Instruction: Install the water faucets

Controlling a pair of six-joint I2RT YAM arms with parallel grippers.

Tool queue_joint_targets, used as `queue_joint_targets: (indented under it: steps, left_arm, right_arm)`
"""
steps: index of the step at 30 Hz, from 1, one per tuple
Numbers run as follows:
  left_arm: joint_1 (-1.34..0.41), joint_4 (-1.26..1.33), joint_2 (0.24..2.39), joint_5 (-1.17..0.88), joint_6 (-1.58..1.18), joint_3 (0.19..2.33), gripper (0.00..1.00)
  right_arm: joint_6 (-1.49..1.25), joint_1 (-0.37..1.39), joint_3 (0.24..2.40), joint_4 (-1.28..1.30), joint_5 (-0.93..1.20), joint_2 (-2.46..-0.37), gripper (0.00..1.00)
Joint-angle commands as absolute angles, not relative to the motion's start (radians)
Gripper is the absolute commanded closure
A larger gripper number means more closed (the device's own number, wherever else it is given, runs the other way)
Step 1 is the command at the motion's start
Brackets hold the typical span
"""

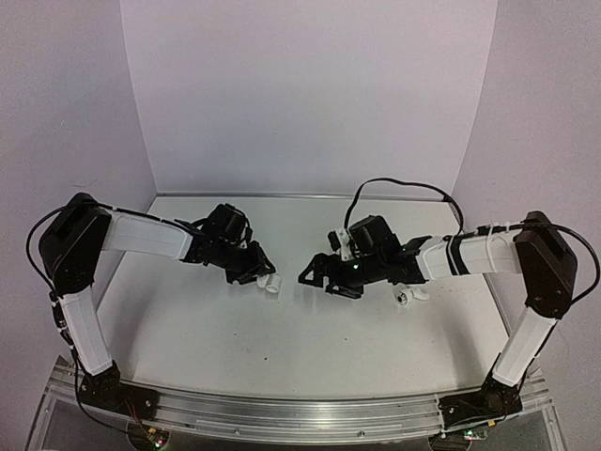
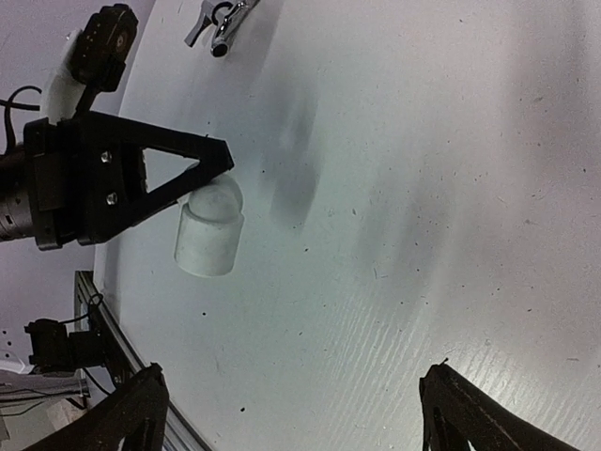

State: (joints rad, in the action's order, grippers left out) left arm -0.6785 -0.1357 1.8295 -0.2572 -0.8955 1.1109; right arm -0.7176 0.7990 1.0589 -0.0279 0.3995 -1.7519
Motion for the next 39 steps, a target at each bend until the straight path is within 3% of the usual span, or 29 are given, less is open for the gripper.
queue_joint_targets:
  steps: [1, 9, 17, 19, 23, 30, 36, 39]
  left_arm:
    - [-0.707, 0.145, 1.871, -0.407, -1.036, 1.103, 1.00]
    - [-0.775, 0.195, 1.940, -0.418, -1.096, 1.142, 1.00]
    - [-0.796, 0.201, 1.936, -0.421, -1.103, 1.146, 1.00]
    - [-0.797, 0.201, 1.934, -0.421, -1.103, 1.145, 1.00]
    - [-0.798, 0.201, 1.941, -0.430, -1.102, 1.144, 1.00]
    - [-0.809, 0.201, 1.930, -0.426, -1.037, 1.139, 0.98]
    - [-0.817, 0.202, 1.927, -0.431, -1.013, 1.140, 0.98]
    - [-0.816, 0.201, 1.909, -0.410, -0.995, 1.134, 0.90]
  right_arm:
    - [-0.805, 0.799, 0.999, -0.167, 0.446, -1.734, 0.12]
    - [-0.782, 0.816, 1.021, -0.189, 0.444, -1.765, 0.26]
    - [-0.785, 0.817, 1.058, -0.186, 0.449, -1.823, 0.50]
    - [-0.782, 0.817, 1.060, -0.186, 0.456, -1.828, 0.50]
    - [-0.785, 0.816, 1.064, -0.185, 0.478, -1.838, 0.43]
    - [-0.785, 0.816, 1.085, -0.184, 0.517, -1.859, 0.45]
    - [-0.782, 0.817, 1.106, -0.184, 0.528, -1.878, 0.70]
    - [-0.774, 0.817, 1.105, -0.178, 0.518, -1.866, 0.95]
